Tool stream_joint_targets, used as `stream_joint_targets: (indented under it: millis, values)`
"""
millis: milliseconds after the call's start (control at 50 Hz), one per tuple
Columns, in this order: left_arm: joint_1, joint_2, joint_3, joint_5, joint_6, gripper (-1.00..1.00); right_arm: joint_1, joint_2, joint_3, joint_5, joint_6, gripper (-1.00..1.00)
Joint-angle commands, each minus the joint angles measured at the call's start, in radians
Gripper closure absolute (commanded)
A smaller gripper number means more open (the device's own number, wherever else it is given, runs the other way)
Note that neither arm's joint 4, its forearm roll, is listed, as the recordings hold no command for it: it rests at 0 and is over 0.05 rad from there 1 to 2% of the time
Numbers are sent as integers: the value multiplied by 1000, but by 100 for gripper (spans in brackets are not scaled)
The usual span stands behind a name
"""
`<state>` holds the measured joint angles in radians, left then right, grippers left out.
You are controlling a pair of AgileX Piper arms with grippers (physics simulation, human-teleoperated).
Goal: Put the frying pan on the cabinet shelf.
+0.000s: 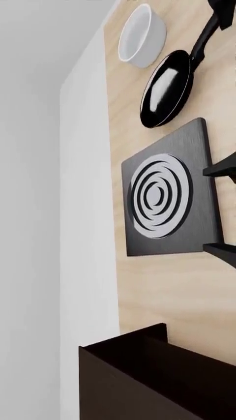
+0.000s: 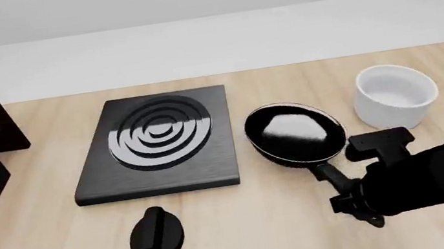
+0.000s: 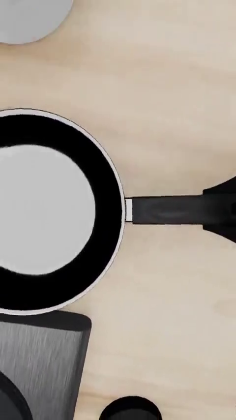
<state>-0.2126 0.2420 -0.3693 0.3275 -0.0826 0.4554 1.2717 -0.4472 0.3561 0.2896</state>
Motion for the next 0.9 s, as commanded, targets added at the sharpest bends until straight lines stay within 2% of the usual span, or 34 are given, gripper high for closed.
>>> stream_joint_targets:
  millis: [20, 60, 120, 160, 200, 260, 280, 320, 340, 380, 420, 440, 460, 480, 520, 700, 740, 840, 860, 900]
  values:
    - [-14, -1, -2, 3, 10, -100, -129, -191, -59, 139, -101, 100]
    - [-19, -3, 5, -2, 9, -100, -133, -212, -66, 157, -93, 100]
    - [-14, -4, -2, 2, 11, -100, -131, -243, -81, 180, -121, 100]
    - [-12, -2, -9, 7, 12, -100, -133, -243, -80, 179, -112, 100]
    - [-12, -3, -11, 9, 13, -100, -145, -256, -88, 185, -132, 100]
    - [-16, -7, -15, 14, 12, -100, -140, -270, -96, 194, -122, 100]
    - [-15, -6, -15, 13, 10, -100, -146, -277, -103, 196, -143, 100]
    - [-14, -4, -16, 15, 5, -100, -148, -287, -117, 199, -148, 100]
    - [-16, -11, -5, 9, 13, -100, -184, -312, -137, 201, -238, 100]
    - [-16, -11, -5, 9, 9, -100, -179, -324, -144, 209, -218, 100]
    - [-15, -4, -10, 9, 6, -100, -204, -340, -158, 205, -277, 100]
    - [-16, -3, -10, 9, 5, -100, -209, -344, -165, 203, -289, 100]
    - [-19, -5, -10, 9, 5, -100, -198, -343, -174, 209, -260, 100]
    - [-19, -9, -4, 8, 6, -100, -196, -346, -179, 212, -257, 100]
    - [-21, -3, -14, 12, 4, -100, -216, -369, -194, 211, -316, 100]
    - [-35, 6, -34, 24, -45, -100, -192, -395, -234, 217, -311, 100]
    - [-47, 9, -47, 25, -85, -100, -184, -401, -246, 219, -304, 100]
    - [-70, 15, -76, 27, -140, -100, -180, -404, -285, 226, -347, 100]
    - [-70, -3, -94, 32, -130, -100, -174, -398, -298, 232, -342, 100]
    - [-59, 15, -111, 38, -160, -100, -167, -392, -329, 244, -340, 100]
